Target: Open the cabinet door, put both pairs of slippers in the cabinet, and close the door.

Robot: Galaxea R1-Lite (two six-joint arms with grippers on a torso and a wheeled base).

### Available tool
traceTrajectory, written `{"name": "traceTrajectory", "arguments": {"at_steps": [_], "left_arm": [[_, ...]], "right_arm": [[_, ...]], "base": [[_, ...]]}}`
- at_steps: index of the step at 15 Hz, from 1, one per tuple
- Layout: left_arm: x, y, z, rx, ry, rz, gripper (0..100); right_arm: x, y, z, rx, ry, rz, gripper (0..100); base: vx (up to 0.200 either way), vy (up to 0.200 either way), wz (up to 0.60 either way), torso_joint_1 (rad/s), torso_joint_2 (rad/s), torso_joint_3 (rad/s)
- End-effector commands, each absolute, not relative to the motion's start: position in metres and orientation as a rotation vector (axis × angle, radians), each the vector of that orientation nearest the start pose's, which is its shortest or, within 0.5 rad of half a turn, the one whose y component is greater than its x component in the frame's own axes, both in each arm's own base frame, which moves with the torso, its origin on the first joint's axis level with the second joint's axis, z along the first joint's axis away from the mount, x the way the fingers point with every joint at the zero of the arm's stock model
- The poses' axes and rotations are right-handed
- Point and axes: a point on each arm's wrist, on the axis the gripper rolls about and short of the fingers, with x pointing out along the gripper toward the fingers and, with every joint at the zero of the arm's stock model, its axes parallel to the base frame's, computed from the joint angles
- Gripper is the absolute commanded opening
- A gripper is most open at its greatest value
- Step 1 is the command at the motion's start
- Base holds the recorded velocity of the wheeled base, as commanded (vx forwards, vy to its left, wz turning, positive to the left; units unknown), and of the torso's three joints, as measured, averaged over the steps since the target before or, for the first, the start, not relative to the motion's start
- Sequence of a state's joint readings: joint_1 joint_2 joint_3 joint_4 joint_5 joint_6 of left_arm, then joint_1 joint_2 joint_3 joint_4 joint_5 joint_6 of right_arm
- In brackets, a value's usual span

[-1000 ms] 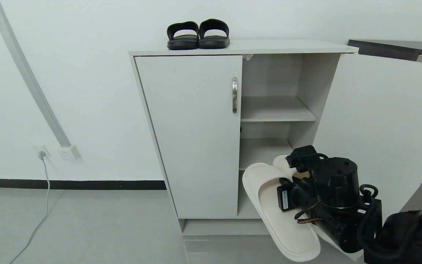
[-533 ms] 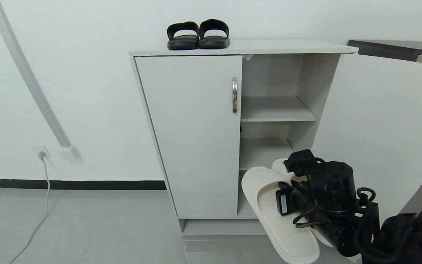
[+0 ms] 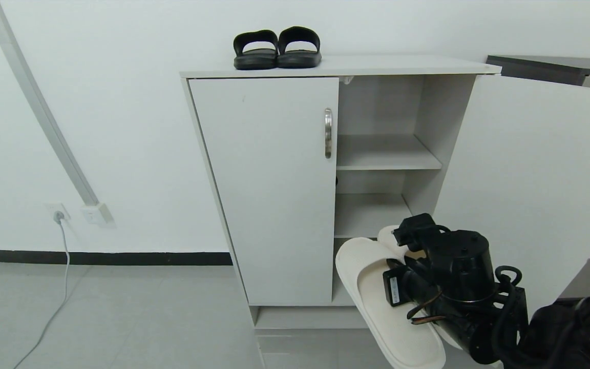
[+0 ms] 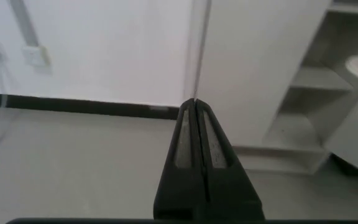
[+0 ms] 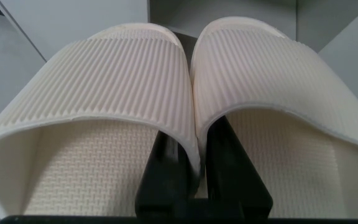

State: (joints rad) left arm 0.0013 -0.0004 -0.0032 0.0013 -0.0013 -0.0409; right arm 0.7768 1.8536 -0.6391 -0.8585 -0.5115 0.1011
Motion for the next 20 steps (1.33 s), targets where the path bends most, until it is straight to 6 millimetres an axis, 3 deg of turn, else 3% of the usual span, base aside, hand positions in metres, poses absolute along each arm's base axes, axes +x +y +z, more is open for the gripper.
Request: {"name": "traceTrajectory", "arguments": {"at_steps": [1,4,7,13,20], "left_arm": [[-0.023,0.000,0.076,-0.038,0.000,0.000,0],[-0.023,0.000,0.076,-0.040,0.000,0.000,0],[-0.023,0.000,0.076,-0.060,0.000,0.002,0],[-0.023,0.000,0.076,-0.060,0.000,0.002,0],[-0.023,0.000,0.076,-0.060,0.000,0.002,0]], "right_arm": [[0.228,0.211,0.115,-0.117,0.300,0.252,0],[0.249,0.232,0.109,-0.093,0.275,0.236,0],[0.269,0.252,0.100,-0.058,0.238,0.085,0],[0.273,0.256,0.103,-0.017,0.227,0.051,0],[0.273,0.255,0.099,-0.025,0.237,0.047,0]], "base": [[0.000,0.000,0.00,0.000,0.00,0.000],[0.000,0.000,0.00,0.000,0.00,0.000],[0.000,0.000,0.00,0.000,0.00,0.000],[0.000,0.000,0.00,0.000,0.00,0.000],[0.000,-0.200,0.00,0.003,0.00,0.003]]}}
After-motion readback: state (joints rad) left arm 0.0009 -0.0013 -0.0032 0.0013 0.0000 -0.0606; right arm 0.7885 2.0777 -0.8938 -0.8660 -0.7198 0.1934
